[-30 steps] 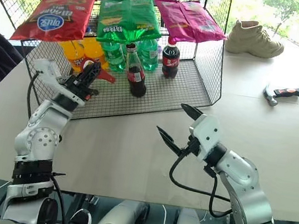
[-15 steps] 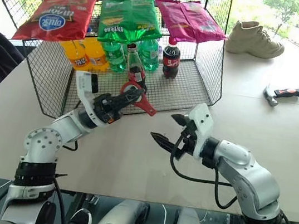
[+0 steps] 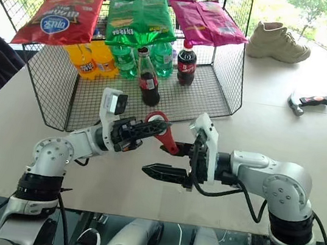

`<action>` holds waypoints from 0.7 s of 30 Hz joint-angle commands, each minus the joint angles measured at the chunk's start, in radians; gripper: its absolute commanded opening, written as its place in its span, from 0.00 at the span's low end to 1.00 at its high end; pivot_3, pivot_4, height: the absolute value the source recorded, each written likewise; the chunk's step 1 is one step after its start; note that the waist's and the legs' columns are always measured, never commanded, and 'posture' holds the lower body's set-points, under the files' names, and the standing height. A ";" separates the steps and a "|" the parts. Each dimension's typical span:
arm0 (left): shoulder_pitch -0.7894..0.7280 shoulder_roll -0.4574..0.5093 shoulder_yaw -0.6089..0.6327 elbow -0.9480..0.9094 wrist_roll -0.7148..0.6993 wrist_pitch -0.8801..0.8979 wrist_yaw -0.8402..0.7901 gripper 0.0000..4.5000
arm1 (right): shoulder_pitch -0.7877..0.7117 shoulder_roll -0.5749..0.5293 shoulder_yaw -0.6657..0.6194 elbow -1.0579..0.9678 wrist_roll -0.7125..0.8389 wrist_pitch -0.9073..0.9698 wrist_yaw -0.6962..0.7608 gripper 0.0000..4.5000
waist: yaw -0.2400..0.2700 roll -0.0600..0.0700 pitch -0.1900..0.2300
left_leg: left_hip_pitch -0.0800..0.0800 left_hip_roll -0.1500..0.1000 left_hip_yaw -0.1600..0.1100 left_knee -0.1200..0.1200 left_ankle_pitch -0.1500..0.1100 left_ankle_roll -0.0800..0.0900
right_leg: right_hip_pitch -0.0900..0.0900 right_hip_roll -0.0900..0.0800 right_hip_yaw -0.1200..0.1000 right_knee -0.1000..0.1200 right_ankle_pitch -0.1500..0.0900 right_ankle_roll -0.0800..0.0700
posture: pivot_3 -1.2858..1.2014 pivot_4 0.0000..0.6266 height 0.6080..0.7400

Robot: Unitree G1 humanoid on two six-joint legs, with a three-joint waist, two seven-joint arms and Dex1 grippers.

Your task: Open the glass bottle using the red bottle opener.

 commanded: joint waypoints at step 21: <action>0.004 0.027 -0.046 -0.028 0.159 -0.136 -0.117 0.24 | 0.027 -0.142 0.015 -0.010 0.157 0.034 0.059 0.00 | 0.002 0.000 0.000 | -0.009 0.000 0.000 0.001 0.001 -0.001 | -0.007 -0.001 0.000 0.000 0.000 0.000 | 0.52 0.24 1.00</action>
